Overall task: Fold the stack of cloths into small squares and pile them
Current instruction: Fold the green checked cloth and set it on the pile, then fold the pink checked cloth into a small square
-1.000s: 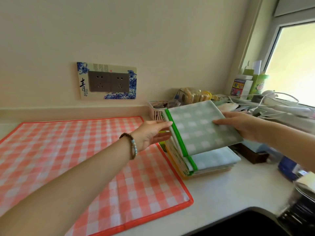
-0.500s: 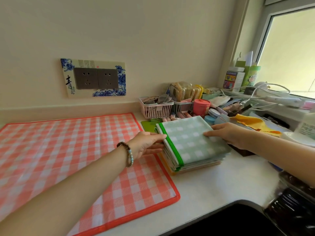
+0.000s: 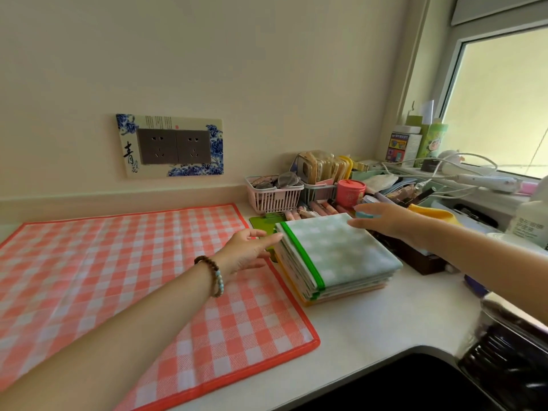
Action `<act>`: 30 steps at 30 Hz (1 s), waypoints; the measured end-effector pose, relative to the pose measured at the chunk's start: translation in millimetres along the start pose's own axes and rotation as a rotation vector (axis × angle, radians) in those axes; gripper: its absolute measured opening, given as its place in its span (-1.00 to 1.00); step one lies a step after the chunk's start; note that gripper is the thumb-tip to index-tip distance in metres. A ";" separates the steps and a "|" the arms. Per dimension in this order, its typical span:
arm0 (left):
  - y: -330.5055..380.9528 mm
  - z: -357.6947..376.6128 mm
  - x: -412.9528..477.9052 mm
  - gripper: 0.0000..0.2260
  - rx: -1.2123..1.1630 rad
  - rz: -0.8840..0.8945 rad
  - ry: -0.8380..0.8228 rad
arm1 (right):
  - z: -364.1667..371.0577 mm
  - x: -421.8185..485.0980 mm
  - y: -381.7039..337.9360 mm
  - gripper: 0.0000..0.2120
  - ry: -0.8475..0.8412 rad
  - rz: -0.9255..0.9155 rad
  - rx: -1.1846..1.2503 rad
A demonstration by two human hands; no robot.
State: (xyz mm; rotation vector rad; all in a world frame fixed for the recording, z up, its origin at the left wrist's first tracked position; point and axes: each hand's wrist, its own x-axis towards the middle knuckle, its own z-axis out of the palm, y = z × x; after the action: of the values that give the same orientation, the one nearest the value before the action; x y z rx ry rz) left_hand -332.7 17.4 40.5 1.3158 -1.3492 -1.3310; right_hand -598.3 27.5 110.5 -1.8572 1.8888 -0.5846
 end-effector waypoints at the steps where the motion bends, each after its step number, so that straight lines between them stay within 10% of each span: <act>1: 2.0 -5.4 -2.9 -0.50 0.040 0.034 0.013 | 0.1 -1.8 -11.6 -0.35 -0.004 -0.038 -0.026; 30: -74.8 -204.3 -211.1 -0.19 1.165 0.076 -0.217 | 233.1 -124.5 -145.1 -0.30 -0.504 -0.805 -0.278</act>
State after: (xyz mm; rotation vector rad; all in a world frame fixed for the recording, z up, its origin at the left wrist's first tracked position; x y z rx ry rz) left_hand -95.1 203.9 14.9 1.8103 -2.4684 -0.5689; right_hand -344.2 149.1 3.0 -2.6284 0.8950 -0.0427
